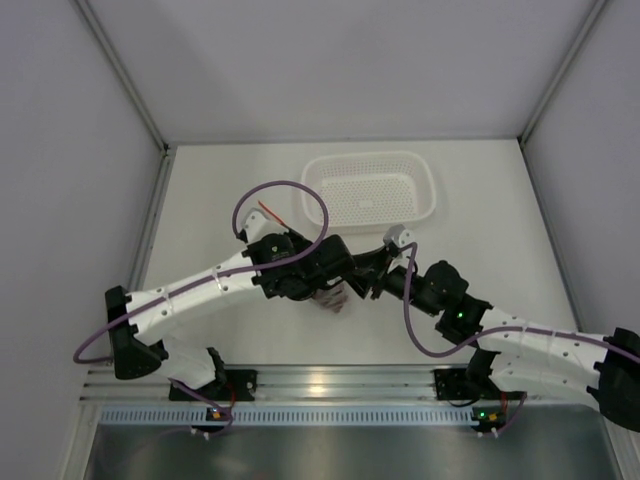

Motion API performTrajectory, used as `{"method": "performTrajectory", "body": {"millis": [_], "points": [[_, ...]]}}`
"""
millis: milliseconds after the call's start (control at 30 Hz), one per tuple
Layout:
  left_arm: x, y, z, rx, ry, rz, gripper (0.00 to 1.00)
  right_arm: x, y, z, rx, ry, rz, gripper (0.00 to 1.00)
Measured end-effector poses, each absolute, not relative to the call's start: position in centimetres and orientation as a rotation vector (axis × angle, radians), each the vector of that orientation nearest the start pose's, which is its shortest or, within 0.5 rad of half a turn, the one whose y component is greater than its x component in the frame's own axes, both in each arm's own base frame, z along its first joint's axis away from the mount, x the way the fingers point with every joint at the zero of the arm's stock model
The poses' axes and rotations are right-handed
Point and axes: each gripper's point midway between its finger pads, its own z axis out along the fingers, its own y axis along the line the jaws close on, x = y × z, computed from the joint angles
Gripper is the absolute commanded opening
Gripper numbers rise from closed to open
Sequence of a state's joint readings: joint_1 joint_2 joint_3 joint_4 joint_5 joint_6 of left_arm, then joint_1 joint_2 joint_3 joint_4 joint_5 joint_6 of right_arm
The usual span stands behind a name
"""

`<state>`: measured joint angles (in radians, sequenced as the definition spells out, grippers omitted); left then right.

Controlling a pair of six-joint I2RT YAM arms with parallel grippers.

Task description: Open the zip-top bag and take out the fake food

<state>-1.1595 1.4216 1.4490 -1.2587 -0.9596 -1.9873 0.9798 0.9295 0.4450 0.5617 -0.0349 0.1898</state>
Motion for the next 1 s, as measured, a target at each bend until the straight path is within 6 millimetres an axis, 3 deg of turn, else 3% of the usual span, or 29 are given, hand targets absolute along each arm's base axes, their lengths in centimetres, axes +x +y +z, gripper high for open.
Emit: {"method": "performTrajectory", "body": {"millis": [100,267,300,433,567,600,733,800,833,900,1000], "points": [[23.5,-23.4,25.3,-1.044,1.898,-0.372,0.0,18.7,30.9,24.5,-0.638,1.421,0.975,0.2],[23.4,-23.3,25.3,-1.044,1.898,-0.374,0.0,18.6,31.1,24.8,-0.646,1.401,0.981,0.07],[23.4,-23.3,25.3,-1.045,1.898,-0.377,0.0,18.6,31.1,24.8,-0.646,1.4,0.981,0.0],[23.3,-23.2,25.4,-1.044,1.898,-0.382,0.02,18.5,31.0,24.5,-0.653,1.395,0.979,0.0],[23.3,-23.2,25.4,-1.04,1.895,-0.382,0.2,18.1,31.0,24.4,-0.677,1.378,0.981,0.0],[23.4,-23.2,25.5,-1.04,1.887,-0.383,0.38,18.1,30.9,24.4,-0.682,1.376,0.979,0.0],[23.6,-22.8,26.2,-1.038,1.858,-0.391,0.73,18.0,30.8,24.4,-0.707,1.365,0.958,0.0],[23.8,-22.8,27.0,-1.045,1.832,-0.408,0.8,18.0,30.6,24.2,-0.721,1.368,0.942,0.0],[24.0,-22.8,27.5,-1.044,1.822,-0.417,0.89,18.0,30.5,24.0,-0.731,1.372,0.931,0.0],[24.2,-22.8,28.9,-1.009,1.805,-0.418,0.99,17.9,30.2,23.8,-0.749,1.38,0.912,0.0],[24.7,-22.3,31.6,-0.898,1.781,-0.39,0.99,17.7,29.7,23.8,-0.77,1.387,0.891,0.0]]}}
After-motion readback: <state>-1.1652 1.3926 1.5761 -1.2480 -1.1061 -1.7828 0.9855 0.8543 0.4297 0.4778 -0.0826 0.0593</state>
